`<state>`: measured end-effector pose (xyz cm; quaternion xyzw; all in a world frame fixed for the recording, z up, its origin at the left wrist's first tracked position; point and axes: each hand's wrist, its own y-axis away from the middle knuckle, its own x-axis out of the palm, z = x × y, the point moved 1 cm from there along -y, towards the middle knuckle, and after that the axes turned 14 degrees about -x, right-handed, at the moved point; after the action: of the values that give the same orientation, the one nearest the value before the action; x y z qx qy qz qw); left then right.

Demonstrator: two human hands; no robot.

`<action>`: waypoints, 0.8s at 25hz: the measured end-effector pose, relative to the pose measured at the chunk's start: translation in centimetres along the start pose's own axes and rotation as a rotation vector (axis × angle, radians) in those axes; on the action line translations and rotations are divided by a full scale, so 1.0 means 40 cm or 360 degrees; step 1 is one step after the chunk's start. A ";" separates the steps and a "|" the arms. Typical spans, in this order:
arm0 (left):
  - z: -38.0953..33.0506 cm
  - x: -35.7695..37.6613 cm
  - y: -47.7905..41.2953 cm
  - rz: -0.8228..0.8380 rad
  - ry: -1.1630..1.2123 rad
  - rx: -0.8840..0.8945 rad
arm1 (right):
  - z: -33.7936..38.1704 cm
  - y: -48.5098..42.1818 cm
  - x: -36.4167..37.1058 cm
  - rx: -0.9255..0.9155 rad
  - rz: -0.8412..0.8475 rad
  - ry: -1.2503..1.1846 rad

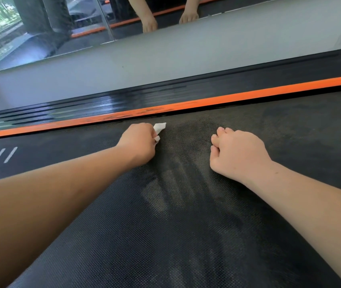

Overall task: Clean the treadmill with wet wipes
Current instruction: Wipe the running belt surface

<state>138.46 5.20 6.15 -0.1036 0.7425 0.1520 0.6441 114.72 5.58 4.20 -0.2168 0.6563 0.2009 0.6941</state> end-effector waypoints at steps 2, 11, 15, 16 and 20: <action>0.055 -0.027 -0.006 0.0028 -0.0021 -0.0105 | -0.001 -0.002 -0.003 -0.0014 0.0005 0.0002; -0.008 0.012 0.260 0.0365 0.0206 0.0266 | 0.006 0.001 -0.008 -0.0002 0.0026 -0.0053; 0.057 0.009 0.227 0.0026 0.0156 0.0019 | 0.007 0.006 -0.018 0.0016 0.0078 -0.0073; 0.052 0.018 0.256 -0.0027 0.0203 0.0018 | 0.008 0.006 -0.019 0.0023 0.0092 -0.0085; 0.051 0.041 0.362 0.0188 0.0242 0.0481 | 0.003 0.012 -0.007 -0.0015 0.0075 -0.0084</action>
<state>135.04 19.50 5.61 0.0271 0.8083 0.0681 0.5842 114.52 6.04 4.46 -0.1992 0.6417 0.2259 0.7054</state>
